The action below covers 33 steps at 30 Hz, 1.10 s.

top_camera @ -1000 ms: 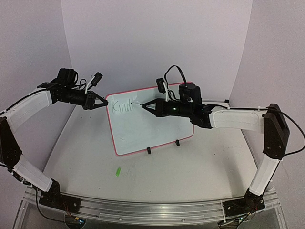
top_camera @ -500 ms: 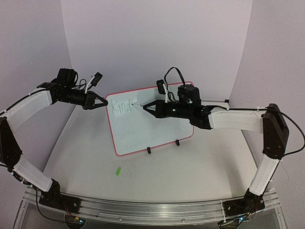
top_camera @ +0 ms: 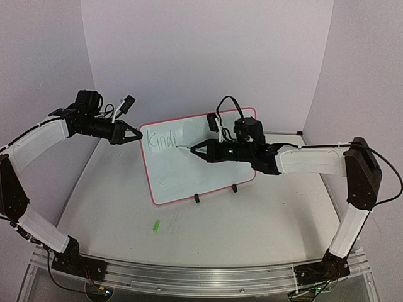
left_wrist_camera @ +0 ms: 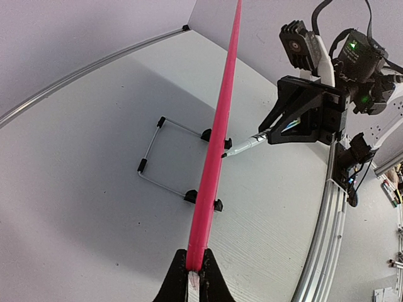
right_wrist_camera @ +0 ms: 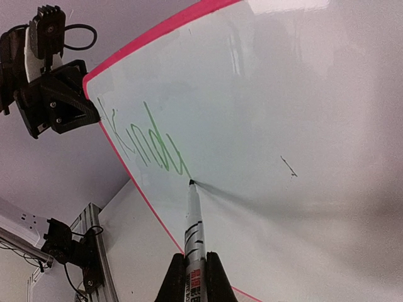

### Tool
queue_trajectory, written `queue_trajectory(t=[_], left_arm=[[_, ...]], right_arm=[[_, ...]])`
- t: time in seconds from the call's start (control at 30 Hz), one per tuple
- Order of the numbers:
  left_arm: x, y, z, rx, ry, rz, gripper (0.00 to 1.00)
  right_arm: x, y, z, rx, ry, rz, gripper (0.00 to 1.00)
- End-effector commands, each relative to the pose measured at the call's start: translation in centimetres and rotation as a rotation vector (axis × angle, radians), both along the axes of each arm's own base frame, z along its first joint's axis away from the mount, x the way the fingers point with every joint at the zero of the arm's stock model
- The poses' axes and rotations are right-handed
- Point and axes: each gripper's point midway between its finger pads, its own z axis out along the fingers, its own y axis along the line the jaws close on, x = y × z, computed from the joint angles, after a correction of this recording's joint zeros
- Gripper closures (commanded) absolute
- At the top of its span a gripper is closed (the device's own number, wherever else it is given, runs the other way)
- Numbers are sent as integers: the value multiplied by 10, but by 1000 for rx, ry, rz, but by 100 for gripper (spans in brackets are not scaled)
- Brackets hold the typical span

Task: Write a sentence on the whiteboard

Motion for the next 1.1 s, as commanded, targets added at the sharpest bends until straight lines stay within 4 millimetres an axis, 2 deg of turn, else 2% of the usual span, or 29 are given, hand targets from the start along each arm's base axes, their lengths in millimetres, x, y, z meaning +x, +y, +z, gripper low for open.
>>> queue_trajectory(t=[0.0,0.17,0.3,0.73,0.93,1.07], left_arm=[[-7,-2,27,-40,-84,-29,100],[-8,-2,27,-41,-86,-30,100],[-8,-2,28,-40,-87,-29,100],[-8,-2,29,-41,-91,-30,100],[-9,-2,29,-41,-91,-30,100],[-9,-3,28,-42,-89,-32,100]], right_arm=[[12,1,27,59,-56,-41,100],[17,1,48,108,-99,-60,100],[19,1,56,124,-118,-71,100],[25,-12,52,106,-122,-152,100],[22,-24,49,94,-123,-185,100],[20,-23,45,90,-114,-169,100]])
